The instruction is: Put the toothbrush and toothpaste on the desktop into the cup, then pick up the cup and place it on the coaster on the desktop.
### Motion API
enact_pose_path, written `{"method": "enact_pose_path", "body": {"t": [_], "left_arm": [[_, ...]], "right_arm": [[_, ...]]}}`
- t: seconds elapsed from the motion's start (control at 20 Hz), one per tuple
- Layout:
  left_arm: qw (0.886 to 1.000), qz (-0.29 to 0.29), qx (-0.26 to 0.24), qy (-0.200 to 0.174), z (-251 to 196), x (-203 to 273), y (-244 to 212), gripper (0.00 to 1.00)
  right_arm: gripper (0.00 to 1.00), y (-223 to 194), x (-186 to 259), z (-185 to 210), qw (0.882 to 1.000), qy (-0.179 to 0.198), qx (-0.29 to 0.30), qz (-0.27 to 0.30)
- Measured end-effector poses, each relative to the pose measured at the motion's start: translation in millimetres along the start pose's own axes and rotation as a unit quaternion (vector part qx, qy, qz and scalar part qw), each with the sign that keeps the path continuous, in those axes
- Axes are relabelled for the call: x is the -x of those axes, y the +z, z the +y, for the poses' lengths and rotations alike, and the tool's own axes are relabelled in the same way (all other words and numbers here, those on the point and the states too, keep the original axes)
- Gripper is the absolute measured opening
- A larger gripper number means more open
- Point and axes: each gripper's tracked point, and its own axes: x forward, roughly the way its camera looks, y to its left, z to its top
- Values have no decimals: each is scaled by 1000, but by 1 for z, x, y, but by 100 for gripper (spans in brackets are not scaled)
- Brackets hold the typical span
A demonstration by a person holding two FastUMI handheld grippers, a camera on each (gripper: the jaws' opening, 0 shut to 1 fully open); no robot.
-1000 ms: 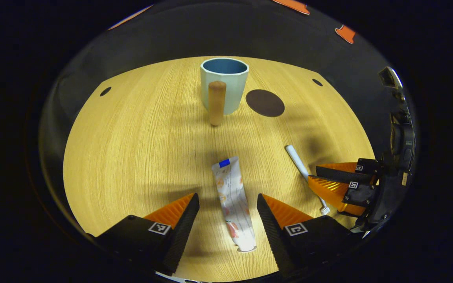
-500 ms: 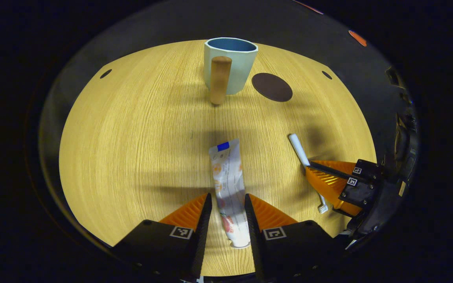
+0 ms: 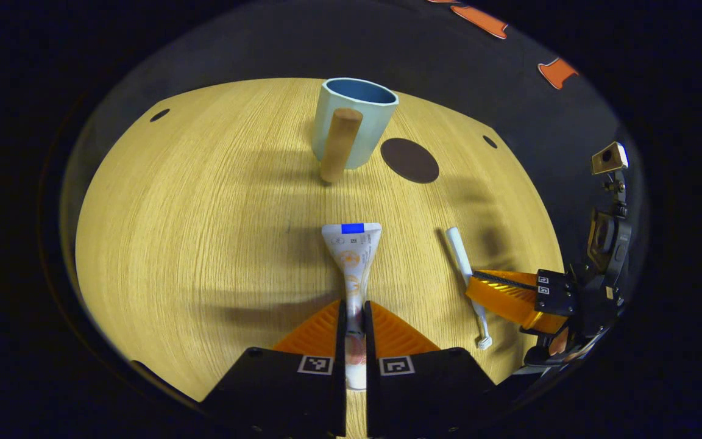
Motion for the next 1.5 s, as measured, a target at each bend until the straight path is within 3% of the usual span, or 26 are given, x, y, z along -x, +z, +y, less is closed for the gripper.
{"method": "enact_pose_path", "body": {"t": [0.45, 0.75, 1.2, 1.5], "left_arm": [[995, -99, -9, -31, 17, -2, 10, 10], [978, -205, -32, -30, 25, 38, 41, 10], [933, -351, -78, -2, 33, 103, 99, 10], [886, -454, -87, 3, 25, 118, 162, 10]], "right_arm": [[4, 31, 35, 0, 995, 14, -26, -94], [4, 36, 47, -3, 983, 5, -38, -178], [4, 41, 73, -7, 957, -11, -30, -287], [4, 48, 79, -9, 948, -14, -27, -316]]}}
